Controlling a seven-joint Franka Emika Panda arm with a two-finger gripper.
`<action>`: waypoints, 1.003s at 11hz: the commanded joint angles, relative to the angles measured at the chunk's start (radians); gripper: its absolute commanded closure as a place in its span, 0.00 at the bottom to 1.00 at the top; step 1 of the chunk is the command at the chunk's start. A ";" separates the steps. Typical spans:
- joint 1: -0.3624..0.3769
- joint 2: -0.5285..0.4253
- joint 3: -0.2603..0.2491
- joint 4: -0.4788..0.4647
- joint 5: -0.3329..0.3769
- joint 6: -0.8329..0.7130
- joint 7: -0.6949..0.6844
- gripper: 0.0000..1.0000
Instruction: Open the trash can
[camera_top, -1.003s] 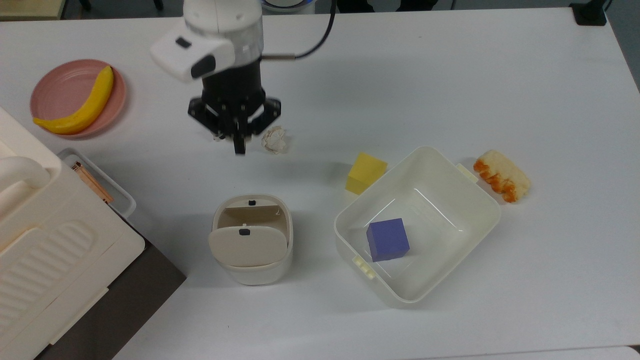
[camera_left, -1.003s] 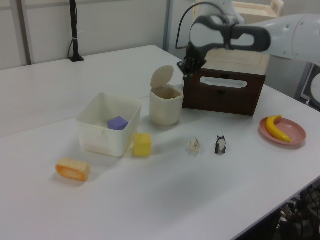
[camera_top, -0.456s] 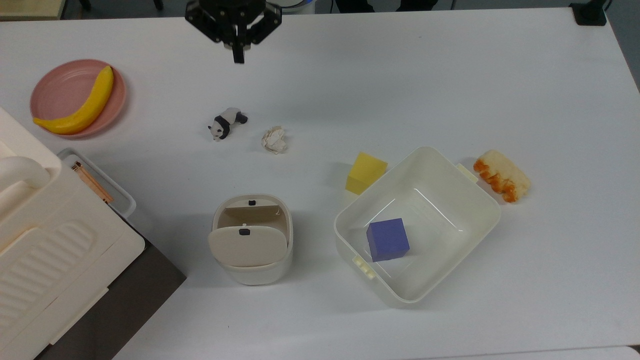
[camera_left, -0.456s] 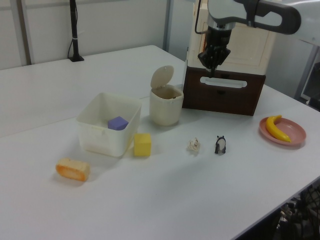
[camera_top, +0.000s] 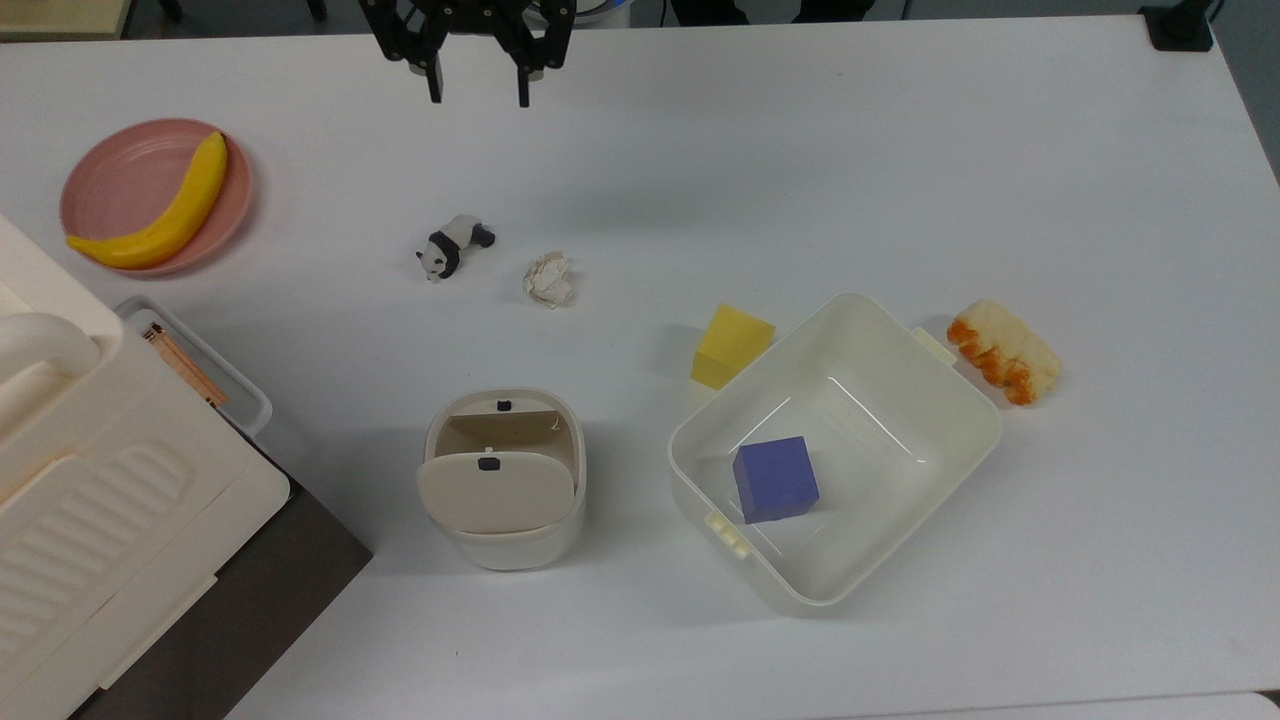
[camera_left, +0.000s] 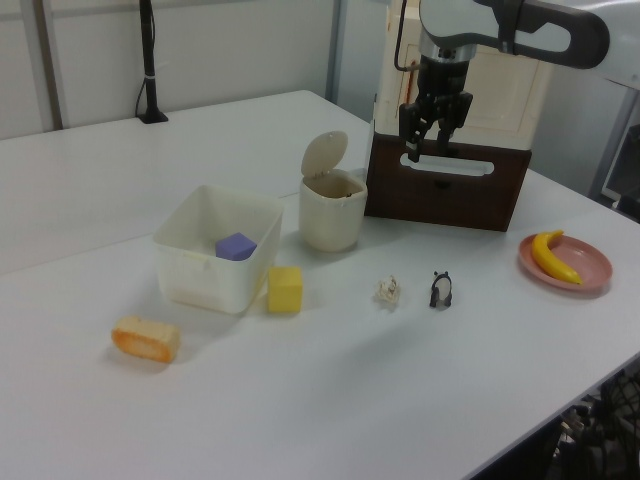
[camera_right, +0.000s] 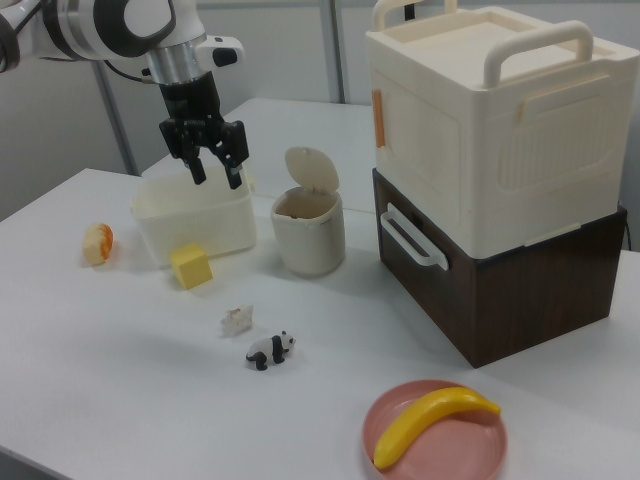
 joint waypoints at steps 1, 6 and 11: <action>0.011 -0.027 -0.001 -0.028 -0.001 -0.016 0.029 0.00; 0.005 -0.028 -0.003 -0.024 0.010 -0.014 0.035 0.00; 0.226 -0.030 -0.213 -0.030 0.013 -0.017 0.035 0.00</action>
